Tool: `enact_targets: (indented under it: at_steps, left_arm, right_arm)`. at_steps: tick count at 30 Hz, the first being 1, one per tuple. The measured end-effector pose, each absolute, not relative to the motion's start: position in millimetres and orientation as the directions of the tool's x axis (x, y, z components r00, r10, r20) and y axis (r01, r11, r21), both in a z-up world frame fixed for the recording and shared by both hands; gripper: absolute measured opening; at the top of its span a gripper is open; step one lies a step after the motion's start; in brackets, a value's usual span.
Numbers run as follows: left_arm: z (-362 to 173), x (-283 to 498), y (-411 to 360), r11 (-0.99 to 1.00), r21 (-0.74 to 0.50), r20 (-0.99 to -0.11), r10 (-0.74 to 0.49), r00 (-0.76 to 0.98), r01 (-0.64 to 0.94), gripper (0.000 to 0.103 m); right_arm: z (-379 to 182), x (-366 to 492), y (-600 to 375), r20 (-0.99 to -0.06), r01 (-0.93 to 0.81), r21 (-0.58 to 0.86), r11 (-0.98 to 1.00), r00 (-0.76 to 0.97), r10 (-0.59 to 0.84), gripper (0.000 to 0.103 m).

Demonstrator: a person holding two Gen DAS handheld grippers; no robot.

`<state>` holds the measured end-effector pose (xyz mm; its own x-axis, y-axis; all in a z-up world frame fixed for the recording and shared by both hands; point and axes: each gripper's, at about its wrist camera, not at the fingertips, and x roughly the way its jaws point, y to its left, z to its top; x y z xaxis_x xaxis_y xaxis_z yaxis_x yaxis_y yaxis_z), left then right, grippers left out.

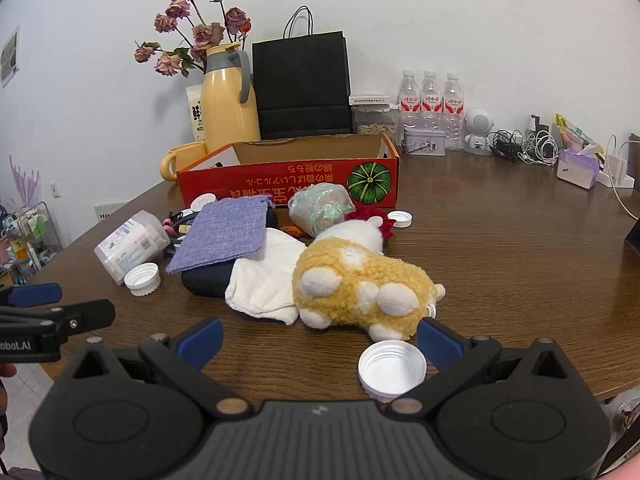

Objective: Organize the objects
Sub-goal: 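Move the right tool toward the white bottle cap on the table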

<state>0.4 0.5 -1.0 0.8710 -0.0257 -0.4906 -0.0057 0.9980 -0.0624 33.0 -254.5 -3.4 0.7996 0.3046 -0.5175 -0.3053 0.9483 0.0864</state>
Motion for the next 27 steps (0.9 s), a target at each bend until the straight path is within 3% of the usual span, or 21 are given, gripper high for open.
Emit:
enact_targets:
  at_steps: [27]
  left_arm:
    - [-3.9, -0.1, 0.8, 0.998, -0.057, -0.492, -0.019, 0.87, -0.011, 0.103]
  right_arm:
    - [-3.6, 32.6, -253.9, -0.517, -0.306, 0.086, 0.948, 0.8, 0.305, 0.103]
